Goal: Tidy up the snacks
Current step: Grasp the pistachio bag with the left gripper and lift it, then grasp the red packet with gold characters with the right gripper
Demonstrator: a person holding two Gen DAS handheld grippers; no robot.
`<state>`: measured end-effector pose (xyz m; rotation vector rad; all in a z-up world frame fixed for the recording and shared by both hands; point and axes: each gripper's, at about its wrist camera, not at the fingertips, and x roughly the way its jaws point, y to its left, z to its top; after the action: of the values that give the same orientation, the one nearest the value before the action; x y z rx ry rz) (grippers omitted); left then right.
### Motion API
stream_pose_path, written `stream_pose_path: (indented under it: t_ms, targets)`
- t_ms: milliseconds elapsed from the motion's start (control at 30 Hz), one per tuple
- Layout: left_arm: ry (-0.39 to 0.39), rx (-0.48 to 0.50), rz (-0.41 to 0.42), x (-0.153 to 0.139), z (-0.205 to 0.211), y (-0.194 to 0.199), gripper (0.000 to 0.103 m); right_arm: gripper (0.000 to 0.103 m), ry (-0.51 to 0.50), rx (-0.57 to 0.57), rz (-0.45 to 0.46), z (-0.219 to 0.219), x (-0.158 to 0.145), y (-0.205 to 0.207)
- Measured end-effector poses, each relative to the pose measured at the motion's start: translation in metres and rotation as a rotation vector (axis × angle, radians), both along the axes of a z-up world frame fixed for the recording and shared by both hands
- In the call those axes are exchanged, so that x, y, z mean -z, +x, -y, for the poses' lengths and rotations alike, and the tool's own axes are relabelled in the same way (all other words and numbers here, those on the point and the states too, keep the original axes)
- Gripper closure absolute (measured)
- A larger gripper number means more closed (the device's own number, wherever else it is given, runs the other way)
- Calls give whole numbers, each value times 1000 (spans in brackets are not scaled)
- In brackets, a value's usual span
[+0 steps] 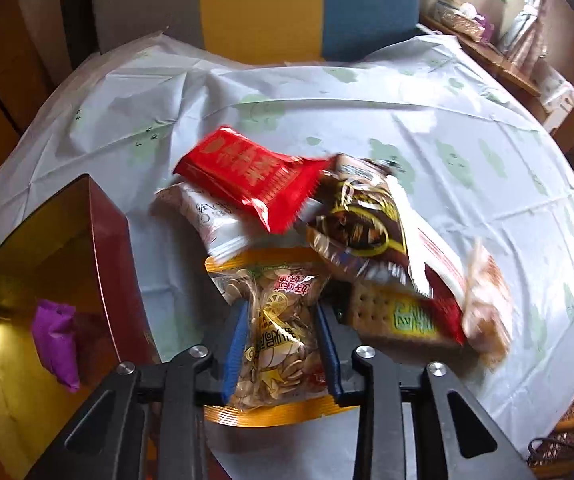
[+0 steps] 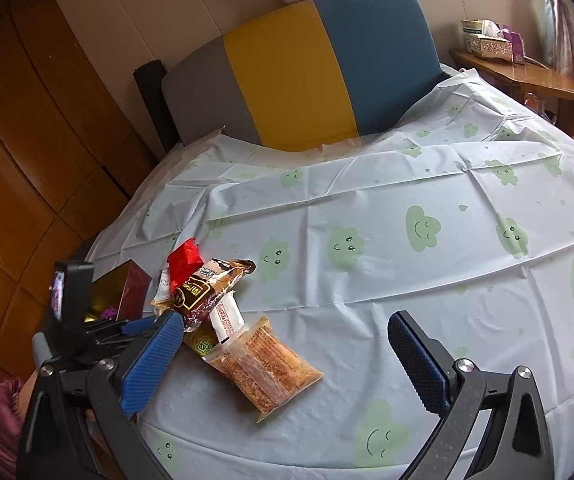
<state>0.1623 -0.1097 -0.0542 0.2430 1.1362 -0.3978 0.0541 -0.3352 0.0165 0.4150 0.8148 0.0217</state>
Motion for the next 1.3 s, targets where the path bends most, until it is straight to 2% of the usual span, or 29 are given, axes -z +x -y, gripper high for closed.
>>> stream_pose_path:
  t_ms: [300, 500, 567, 667, 733, 900, 1033, 1300]
  targets:
    - [-118, 111, 29, -16, -2, -90, 71, 0, -33, -12, -29, -5, 6, 2]
    - [-87, 176, 81, -4, 0, -142, 71, 0, -78, -117, -50, -28, 14, 5]
    - [-83, 190, 126, -3, -1, -154, 71, 4, -97, -171, -61, -41, 18, 7]
    - [-103, 188, 147, -1, -5, -160, 70, 17, -107, -268, -82, -62, 23, 11]
    - [-109, 188, 157, -1, -5, -165, 70, 19, -129, -329, -103, -79, 26, 17]
    - [-165, 159, 156, 8, -15, -155, 67, 19, -186, -463, -114, -120, 23, 50]
    - [-202, 144, 153, 9, -17, -152, 65, 19, -251, -538, -142, -150, 25, 92]
    - [-257, 135, 153, 13, -22, -151, 64, 19, -391, -616, -195, -198, 39, 169]
